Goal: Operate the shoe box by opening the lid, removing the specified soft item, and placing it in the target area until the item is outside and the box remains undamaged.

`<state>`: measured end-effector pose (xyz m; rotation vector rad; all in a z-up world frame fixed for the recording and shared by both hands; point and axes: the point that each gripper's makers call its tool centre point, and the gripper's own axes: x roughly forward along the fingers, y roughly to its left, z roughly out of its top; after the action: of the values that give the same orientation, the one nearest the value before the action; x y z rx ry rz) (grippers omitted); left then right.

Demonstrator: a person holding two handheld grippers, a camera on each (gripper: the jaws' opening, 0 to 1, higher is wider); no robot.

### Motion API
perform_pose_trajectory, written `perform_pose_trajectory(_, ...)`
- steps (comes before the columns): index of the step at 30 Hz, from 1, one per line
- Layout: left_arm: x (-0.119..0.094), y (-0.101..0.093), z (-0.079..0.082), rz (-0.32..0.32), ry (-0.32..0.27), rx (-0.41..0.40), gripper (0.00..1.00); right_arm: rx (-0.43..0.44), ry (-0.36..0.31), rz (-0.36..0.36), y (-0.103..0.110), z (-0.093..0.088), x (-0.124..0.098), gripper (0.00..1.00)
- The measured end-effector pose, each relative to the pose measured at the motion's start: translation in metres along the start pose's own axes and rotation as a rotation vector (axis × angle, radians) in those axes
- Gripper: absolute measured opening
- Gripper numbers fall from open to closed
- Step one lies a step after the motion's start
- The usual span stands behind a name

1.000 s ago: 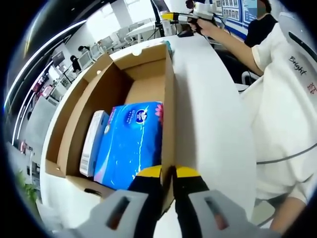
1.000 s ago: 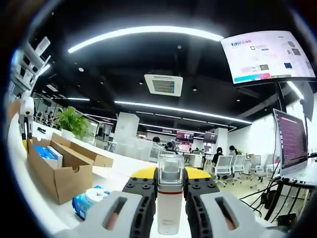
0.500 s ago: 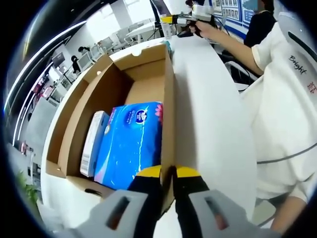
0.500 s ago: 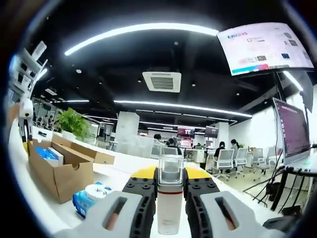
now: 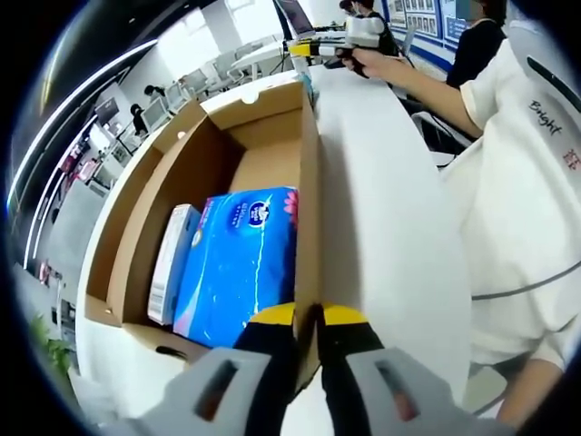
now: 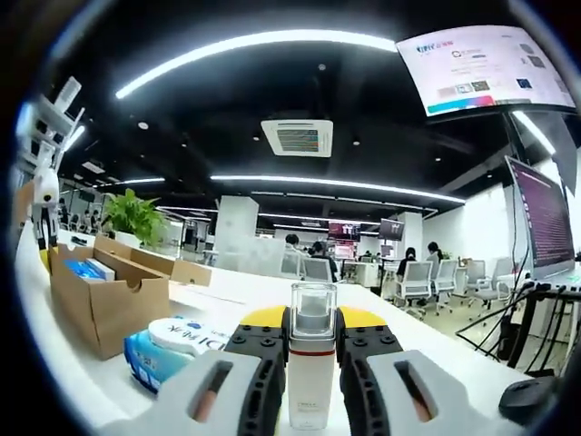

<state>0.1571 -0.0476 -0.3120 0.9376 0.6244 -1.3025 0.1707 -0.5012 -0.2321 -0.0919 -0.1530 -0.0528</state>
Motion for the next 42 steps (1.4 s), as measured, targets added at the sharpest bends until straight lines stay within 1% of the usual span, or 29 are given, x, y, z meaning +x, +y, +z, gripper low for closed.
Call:
perform_pose_trajectory(1,0.0,0.0,0.0,-0.001,0.0,-0.002,0.07,0.008,0.029,-0.007,-0.002,-0.006,0.001,0.18)
perform_pose_trajectory(4,0.0,0.0,0.0,0.0,0.0,-0.001,0.07,0.014,0.027,-0.002,-0.001,-0.012,0.001,0.18)
perform_pose_trajectory(5,0.0,0.0,0.0,0.0,0.0,-0.002,0.07,0.01,0.01,0.007,0.0,-0.012,0.003,0.19)
perform_pose_trajectory(6,0.0,0.0,0.0,0.0,0.0,-0.001,0.07,0.012,0.016,0.006,-0.001,-0.014,0.005,0.19)
perform_pose_trajectory(10,0.0,0.0,0.0,0.001,0.002,-0.001,0.07,0.025,0.026,0.003,-0.005,-0.014,0.006,0.19)
perform_pose_trajectory(12,0.0,0.0,0.0,0.002,0.002,0.0,0.07,0.013,0.028,0.007,-0.003,-0.014,0.004,0.19)
perform_pose_trajectory(17,0.0,0.0,0.0,0.003,0.004,0.0,0.07,0.012,0.042,0.001,-0.003,-0.014,0.003,0.19)
perform_pose_trajectory(21,0.0,0.0,0.0,0.004,0.002,0.002,0.07,-0.023,0.063,-0.003,0.0,-0.014,0.002,0.19)
perform_pose_trajectory(26,0.0,0.0,0.0,0.005,0.004,0.002,0.07,-0.012,0.068,-0.004,0.0,-0.015,0.001,0.19)
perform_pose_trajectory(27,0.0,0.0,0.0,0.006,0.002,0.004,0.07,-0.017,0.078,-0.003,0.0,-0.017,0.0,0.2)
perform_pose_trajectory(29,0.0,0.0,0.0,0.006,0.0,0.003,0.07,-0.006,0.1,-0.003,-0.001,-0.022,-0.001,0.21)
perform_pose_trajectory(33,0.0,0.0,0.0,0.005,0.002,0.003,0.07,0.009,0.092,-0.002,-0.001,-0.02,-0.003,0.26)
perform_pose_trajectory(36,0.0,0.0,0.0,0.006,0.0,0.003,0.07,0.003,0.088,-0.002,-0.001,-0.018,-0.004,0.29)
perform_pose_trajectory(42,0.0,0.0,0.001,0.007,0.0,0.005,0.08,0.049,0.11,-0.008,-0.002,-0.018,-0.006,0.42)
